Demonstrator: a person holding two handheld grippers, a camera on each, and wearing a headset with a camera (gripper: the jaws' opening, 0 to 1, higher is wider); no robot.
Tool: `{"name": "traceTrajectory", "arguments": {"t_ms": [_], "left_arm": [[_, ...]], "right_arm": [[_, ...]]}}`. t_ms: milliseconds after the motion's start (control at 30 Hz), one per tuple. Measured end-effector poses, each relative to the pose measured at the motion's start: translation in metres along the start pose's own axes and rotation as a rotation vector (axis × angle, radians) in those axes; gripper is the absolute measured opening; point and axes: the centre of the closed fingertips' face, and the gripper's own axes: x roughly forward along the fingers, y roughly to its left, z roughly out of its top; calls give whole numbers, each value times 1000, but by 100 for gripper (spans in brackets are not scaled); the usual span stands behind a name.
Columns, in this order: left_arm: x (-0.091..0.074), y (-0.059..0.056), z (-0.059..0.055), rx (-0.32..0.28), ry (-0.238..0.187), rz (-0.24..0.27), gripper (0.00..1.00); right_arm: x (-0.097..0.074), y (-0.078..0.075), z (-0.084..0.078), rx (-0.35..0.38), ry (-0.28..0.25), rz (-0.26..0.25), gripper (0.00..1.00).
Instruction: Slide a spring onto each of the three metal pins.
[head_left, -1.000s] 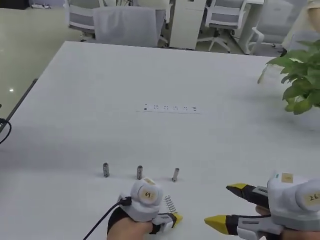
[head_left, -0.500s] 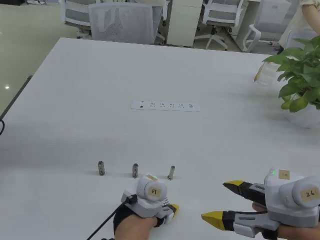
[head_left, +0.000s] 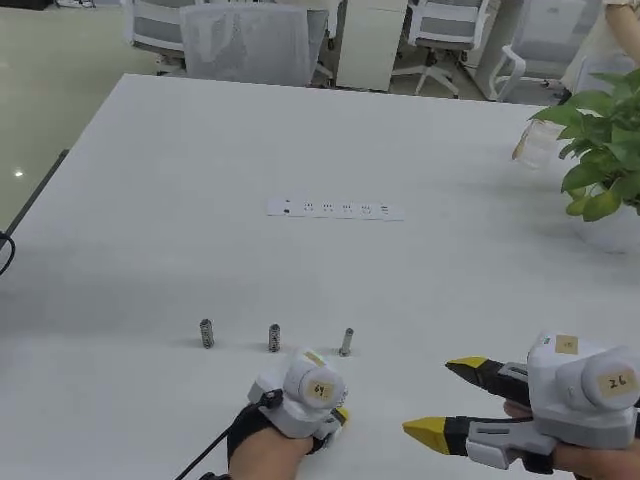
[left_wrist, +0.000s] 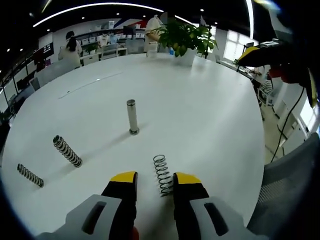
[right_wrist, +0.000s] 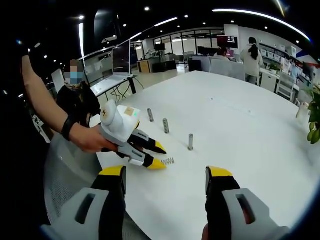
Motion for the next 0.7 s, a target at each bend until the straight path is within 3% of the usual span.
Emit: {"name": "traceTrajectory", "arguments": {"t_ms": [167, 233, 300, 367, 700], "left_arm": [[-1, 0, -1, 6, 0, -15, 19], [-2, -1, -3, 31, 6, -13, 15], [-2, 2, -3, 103, 10, -1, 8], [-1, -2, -4, 75, 13, -17, 6], [-7, -1, -10, 120, 45, -43, 2]], "right_arm": [[3, 3, -1, 0, 1, 9, 63], [4, 4, -1, -4, 4, 10, 63], [5, 6, -1, -1, 3, 15, 63], [5, 7, -2, -2, 5, 18, 63], [6, 9, 0, 2, -3, 21, 62]]}}
